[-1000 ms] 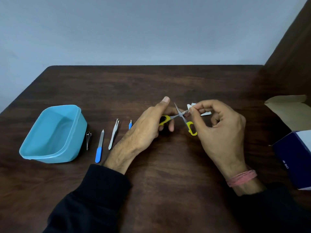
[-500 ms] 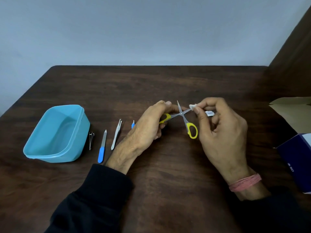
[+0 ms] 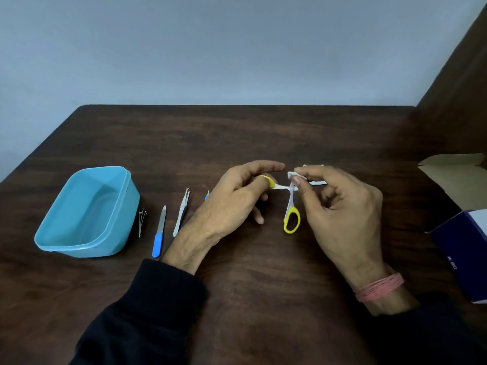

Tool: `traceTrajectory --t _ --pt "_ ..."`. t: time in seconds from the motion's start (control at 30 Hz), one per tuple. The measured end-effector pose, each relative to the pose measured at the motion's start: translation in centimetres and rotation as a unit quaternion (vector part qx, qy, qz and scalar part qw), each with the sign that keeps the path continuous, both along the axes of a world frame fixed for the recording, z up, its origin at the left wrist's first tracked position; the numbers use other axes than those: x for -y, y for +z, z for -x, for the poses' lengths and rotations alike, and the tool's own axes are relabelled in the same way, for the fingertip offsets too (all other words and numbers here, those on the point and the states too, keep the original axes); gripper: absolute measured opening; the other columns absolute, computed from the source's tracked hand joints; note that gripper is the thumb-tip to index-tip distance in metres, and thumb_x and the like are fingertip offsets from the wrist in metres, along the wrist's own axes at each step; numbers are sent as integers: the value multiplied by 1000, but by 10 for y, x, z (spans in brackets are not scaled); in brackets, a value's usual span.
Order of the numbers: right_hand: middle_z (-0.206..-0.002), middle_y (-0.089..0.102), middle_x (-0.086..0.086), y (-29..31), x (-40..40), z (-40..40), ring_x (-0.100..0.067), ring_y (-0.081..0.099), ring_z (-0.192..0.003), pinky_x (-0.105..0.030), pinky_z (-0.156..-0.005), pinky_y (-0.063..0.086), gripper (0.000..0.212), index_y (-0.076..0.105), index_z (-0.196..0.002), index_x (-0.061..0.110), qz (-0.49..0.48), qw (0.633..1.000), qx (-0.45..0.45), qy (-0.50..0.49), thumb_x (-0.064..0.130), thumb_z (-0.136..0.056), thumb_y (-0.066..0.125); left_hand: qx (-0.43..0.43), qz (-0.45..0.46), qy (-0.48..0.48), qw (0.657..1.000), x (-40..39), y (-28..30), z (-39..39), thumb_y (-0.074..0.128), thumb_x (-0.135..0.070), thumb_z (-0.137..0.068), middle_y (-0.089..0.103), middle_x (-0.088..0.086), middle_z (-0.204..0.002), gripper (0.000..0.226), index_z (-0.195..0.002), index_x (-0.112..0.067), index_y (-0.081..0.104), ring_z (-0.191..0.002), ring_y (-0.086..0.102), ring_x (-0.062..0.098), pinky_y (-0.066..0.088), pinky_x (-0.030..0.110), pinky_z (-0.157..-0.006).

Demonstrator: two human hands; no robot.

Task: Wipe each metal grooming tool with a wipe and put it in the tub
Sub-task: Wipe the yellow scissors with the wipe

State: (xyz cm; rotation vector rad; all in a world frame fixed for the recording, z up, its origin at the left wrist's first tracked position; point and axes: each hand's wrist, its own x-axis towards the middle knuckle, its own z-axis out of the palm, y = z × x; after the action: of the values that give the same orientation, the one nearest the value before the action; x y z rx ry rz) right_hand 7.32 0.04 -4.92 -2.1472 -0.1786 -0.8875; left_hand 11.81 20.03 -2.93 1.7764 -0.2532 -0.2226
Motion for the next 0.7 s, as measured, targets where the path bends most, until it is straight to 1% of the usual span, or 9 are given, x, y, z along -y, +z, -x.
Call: traceTrajectory --t 0.07,0.13,0.2,0.3,0.33,0.4,0.5,0.6,0.7 --pt "-101 79 12 0 1 -1 -13 55 -54 -27 -59 48 5 86 -105 21 -2 1000 -7 -1 22 -100 85 13 -2 3 1000 0 -2 1 63 -10 -113 70 28 -109 29 -134 -23 79 -84 66 5 62 28 -56" --pt "-102 77 10 2 2 -1 -12 54 -55 -24 -61 45 4 86 -104 21 -5 1000 -4 -3 22 -101 85 11 23 19 999 -1 -3 1 72 -13 -109 77 23 -107 24 -130 -21 81 -86 72 7 67 31 -64" --pt "-96 75 11 3 4 0 -10 55 -55 -22 -63 45 5 85 -105 21 -11 1000 0 -9 20 -100 85 -9 61 40 997 0 -4 2 77 -11 -105 82 13 -102 22 -126 -16 81 -88 77 9 69 30 -67" --pt "-80 67 23 3 3 3 -11 61 -54 -24 -62 51 15 84 -107 23 -22 1000 -20 -8 21 -94 90 -20 92 54 994 2 -3 4 81 -8 -101 85 13 -101 21 -122 -11 81 -85 79 13 69 28 -65" --pt "-75 63 27 3 1 4 -11 60 -53 -24 -61 51 14 85 -105 23 -17 1000 -24 -6 21 -93 91 -20 97 53 994 2 -3 5 82 -7 -100 86 13 -101 22 -121 -10 81 -85 80 14 69 28 -66" --pt "-73 58 31 3 -1 4 -10 58 -53 -17 -61 46 10 87 -99 23 -3 1000 -25 -3 21 -92 93 -22 104 49 993 2 -2 6 81 -7 -99 86 11 -103 23 -122 -10 81 -88 81 15 69 27 -68" --pt "-83 68 23 2 -2 1 0 56 -58 -7 -64 38 7 88 -99 23 3 1000 -29 -3 21 -93 91 -40 123 28 991 1 -2 7 76 -5 -103 87 11 -108 24 -127 -9 79 -95 83 15 70 27 -75" --pt "-89 73 17 0 1 -3 12 53 -64 -6 -69 36 5 87 -97 24 0 999 -28 -22 22 -93 91 -62 146 10 987 0 -4 9 71 -2 -105 86 11 -112 26 -129 -9 78 -101 83 16 70 29 -79" --pt "-88 70 19 -2 1 -2 15 50 -65 -7 -69 36 5 87 -96 24 11 999 -26 -30 22 -93 90 -72 153 14 985 2 -3 10 71 -4 -106 86 10 -112 25 -129 -10 78 -100 84 17 70 29 -77"
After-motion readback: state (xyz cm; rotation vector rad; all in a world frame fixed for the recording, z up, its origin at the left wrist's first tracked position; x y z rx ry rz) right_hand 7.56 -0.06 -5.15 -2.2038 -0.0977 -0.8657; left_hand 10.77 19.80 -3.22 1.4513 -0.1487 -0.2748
